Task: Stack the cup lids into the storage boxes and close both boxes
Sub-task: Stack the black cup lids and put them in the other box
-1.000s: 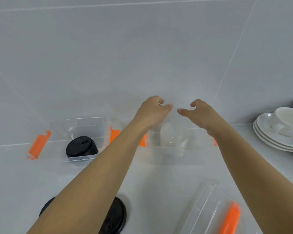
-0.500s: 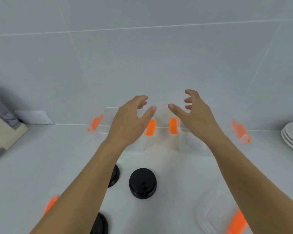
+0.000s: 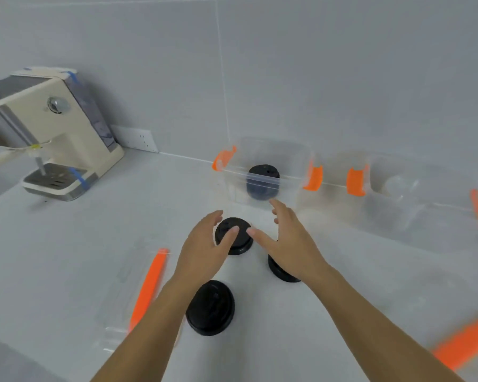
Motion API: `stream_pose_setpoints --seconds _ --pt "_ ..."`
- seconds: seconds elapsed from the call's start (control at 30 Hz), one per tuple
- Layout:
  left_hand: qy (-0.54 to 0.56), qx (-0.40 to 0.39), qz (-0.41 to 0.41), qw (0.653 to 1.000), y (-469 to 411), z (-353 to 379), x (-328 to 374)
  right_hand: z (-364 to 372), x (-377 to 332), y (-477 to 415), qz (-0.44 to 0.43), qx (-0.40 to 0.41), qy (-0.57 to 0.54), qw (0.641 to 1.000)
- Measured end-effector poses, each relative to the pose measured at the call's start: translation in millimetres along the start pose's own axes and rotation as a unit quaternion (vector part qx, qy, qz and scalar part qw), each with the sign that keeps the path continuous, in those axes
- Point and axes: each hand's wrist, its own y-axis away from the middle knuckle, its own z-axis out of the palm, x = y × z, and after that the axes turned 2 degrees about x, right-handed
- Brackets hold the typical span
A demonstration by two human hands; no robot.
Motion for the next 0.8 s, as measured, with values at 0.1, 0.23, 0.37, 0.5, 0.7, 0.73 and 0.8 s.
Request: stream_pose_setpoints --seconds 0.1,0.23,0.37,0.5,0.7,0.73,0.8 --pt "-0.007 -0.02 -0.033 0.999 17.4 -3.6 -30.1 29.1 1.3 6.3 0.003 -0.052 0.014 0.999" --pt "0.009 -0.039 -0.064 0.997 36.5 -8.1 -61.2 55.0 6.1 20.1 0.0 -0.124 0.03 0.992" --pt "0.007 -0.053 -0.069 0.996 51.2 -9.9 -80.3 71.2 10.6 35.8 -0.019 -0.219 0.071 0.973" --pt "-0.006 -0.062 -0.064 0.996 57.6 -9.5 -94.1 82.9 16.8 50.6 -0.026 -0.269 0.096 0.958" --pt "-0.091 -0.09 -0.025 0.992 59.7 -2.2 -108.0 95.3 24.1 63.4 -0.027 -0.243 0.12 0.962" --pt "-0.117 -0.094 -0.009 0.989 60.2 -0.6 -109.2 97.4 24.7 64.5 -0.026 -0.237 0.124 0.963" --pt "-0.152 -0.095 0.013 0.984 61.4 2.2 -110.4 102.0 26.3 66.2 -0.024 -0.221 0.131 0.966"
